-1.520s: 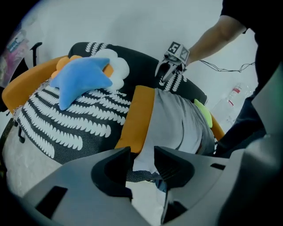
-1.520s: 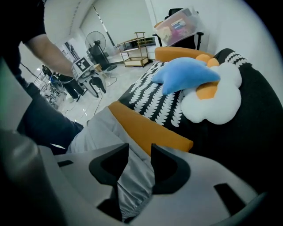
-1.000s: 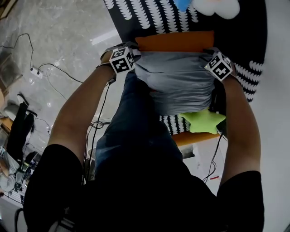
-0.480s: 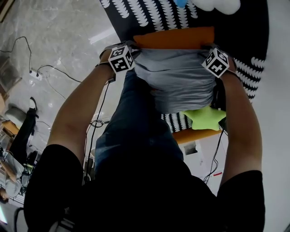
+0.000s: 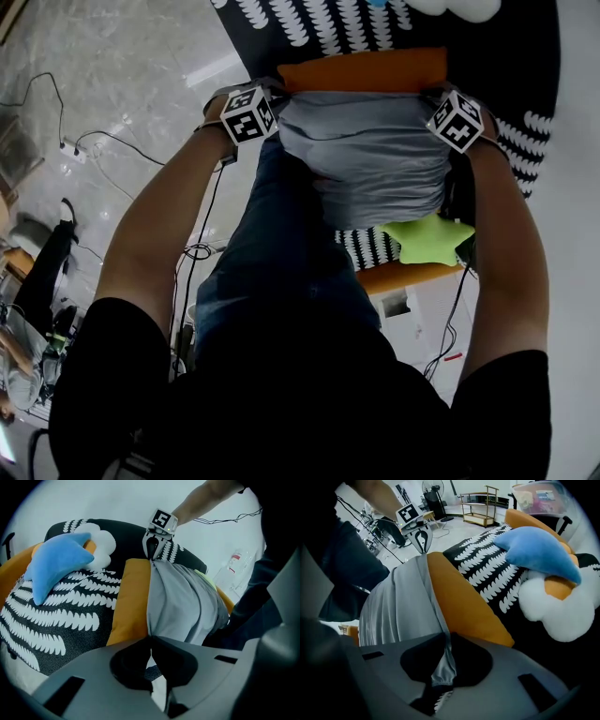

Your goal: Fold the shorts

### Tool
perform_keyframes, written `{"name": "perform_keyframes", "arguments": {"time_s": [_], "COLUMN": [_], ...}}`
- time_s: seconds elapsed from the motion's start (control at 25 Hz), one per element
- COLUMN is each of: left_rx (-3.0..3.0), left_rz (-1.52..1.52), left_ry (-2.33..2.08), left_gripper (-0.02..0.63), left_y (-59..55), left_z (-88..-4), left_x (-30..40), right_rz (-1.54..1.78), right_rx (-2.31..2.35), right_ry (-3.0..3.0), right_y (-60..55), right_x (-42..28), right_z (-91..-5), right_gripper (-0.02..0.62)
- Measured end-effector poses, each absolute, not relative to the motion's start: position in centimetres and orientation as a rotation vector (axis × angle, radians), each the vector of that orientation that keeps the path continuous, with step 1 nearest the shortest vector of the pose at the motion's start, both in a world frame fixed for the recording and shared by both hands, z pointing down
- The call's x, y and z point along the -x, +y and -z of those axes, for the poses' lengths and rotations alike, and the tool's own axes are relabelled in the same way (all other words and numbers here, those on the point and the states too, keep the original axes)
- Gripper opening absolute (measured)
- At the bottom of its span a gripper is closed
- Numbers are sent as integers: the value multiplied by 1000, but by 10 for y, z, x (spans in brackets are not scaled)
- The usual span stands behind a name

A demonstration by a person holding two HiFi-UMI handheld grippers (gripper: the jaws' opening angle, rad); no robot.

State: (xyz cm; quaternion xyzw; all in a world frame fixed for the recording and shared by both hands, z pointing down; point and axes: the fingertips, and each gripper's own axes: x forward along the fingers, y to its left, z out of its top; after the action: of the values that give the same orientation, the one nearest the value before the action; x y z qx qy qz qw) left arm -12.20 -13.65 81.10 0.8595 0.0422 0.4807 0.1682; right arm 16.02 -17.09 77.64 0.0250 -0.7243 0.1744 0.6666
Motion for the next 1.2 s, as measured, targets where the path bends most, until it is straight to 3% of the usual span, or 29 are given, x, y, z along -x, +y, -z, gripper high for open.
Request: {"name": "perform_keyframes", "arguments": {"time_s": [0.28, 1.2], "left_rx": [-2456, -2531], "left_rz": [-1376, -1350], "left_ry": [91, 38], "left_gripper": [25, 20], "left_y": [-139, -86], "left_z": [-804, -739], "left_x": [123, 123], "right_rz": [-336, -172], "right_rx": [-6, -164], "right_ry": [-1589, -1585], "right_y": [-165, -150], "right_x": [-162, -179], "right_z": [-777, -706], "right_gripper": [18, 14]}}
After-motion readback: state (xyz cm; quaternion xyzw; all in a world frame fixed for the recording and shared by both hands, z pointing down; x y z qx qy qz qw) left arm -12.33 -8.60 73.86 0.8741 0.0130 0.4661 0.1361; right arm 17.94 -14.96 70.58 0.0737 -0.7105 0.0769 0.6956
